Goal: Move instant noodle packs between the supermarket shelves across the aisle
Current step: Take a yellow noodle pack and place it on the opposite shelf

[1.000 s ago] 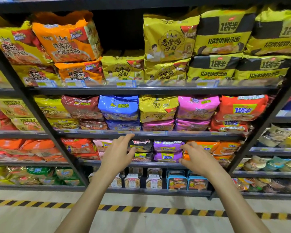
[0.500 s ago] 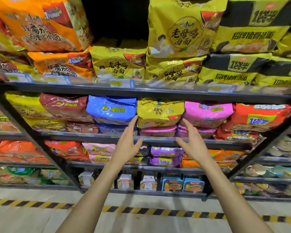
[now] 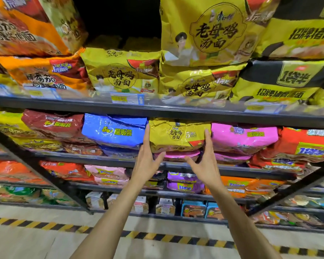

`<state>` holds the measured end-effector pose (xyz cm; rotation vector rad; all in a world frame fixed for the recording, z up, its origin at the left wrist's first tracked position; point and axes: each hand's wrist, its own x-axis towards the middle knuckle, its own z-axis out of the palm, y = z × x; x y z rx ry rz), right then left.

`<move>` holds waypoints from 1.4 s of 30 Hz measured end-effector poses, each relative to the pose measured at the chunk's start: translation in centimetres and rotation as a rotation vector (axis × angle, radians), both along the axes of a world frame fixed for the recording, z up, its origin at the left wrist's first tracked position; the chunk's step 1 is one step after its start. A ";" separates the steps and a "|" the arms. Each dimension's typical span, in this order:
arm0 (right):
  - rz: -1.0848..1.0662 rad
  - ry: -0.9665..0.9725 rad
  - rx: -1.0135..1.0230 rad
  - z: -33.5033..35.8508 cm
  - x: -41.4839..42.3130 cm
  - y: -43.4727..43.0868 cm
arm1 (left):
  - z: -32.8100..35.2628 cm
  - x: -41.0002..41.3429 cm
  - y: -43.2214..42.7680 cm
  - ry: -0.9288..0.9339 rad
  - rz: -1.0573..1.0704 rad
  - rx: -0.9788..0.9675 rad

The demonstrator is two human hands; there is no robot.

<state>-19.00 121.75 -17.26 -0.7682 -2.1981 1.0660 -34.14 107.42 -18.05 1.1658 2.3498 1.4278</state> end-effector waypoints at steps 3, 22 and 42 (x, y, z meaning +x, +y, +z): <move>-0.021 0.004 -0.020 -0.7 -1.1 0.5 | 0.1 -0.3 0.7 0.028 0.027 0.009; -0.128 0.159 0.082 -2.4 -0.5 -1.9 | 0.0 1.8 -1.2 0.066 0.074 0.061; -0.208 -0.238 0.168 5.6 6.1 -7.5 | 3.6 4.9 -8.0 -0.156 0.004 0.037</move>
